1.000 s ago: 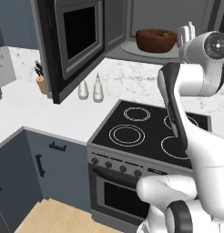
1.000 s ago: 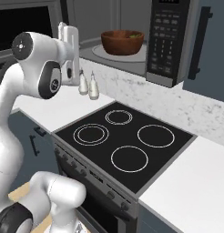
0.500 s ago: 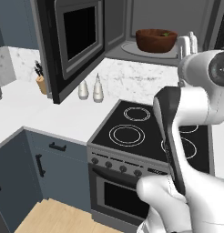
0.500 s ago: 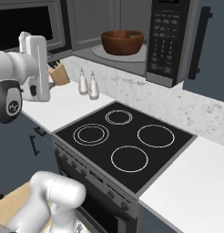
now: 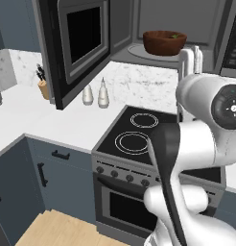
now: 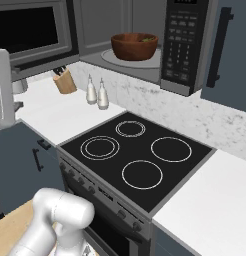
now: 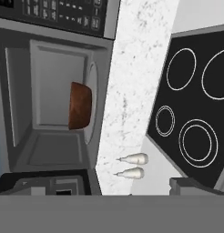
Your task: Pick the eggplant from the sink and place it in the bowl. Then pick the bowl and place it in the microwave. Then close the microwave door and press the start button.
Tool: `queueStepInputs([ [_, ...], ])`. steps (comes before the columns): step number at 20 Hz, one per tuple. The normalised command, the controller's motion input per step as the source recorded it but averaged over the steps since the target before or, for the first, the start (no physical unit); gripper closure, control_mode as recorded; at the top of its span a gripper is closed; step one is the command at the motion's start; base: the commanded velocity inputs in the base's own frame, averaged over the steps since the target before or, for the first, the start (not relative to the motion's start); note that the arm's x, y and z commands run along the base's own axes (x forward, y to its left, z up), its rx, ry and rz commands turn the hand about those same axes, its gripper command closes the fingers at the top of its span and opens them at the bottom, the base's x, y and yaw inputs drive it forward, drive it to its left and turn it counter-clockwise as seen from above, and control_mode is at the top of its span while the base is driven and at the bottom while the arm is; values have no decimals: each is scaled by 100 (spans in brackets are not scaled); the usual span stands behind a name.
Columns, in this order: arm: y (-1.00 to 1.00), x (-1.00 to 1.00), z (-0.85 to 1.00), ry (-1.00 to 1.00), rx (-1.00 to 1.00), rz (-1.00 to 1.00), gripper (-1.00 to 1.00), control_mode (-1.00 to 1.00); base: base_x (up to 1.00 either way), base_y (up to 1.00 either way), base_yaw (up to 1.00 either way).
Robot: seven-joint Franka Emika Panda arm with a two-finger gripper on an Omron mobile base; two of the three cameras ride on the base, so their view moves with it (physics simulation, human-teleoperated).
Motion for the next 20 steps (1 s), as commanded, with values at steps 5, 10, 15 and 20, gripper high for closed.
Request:
queueStepInputs([
  [5, 62, -49, 0, -6, 4, -5, -100, -100, 0, 0, 0],
  [10, 66, -33, 0, -3, 1, -6, -100, -100, 0, 0, 0],
  [15, 71, -20, -4, -8, 2, -8, -100, -100, 0, 0, 0],
  [20, 74, -1, -24, -2, 3, -9, -100, -100, 0, 0, 0],
])
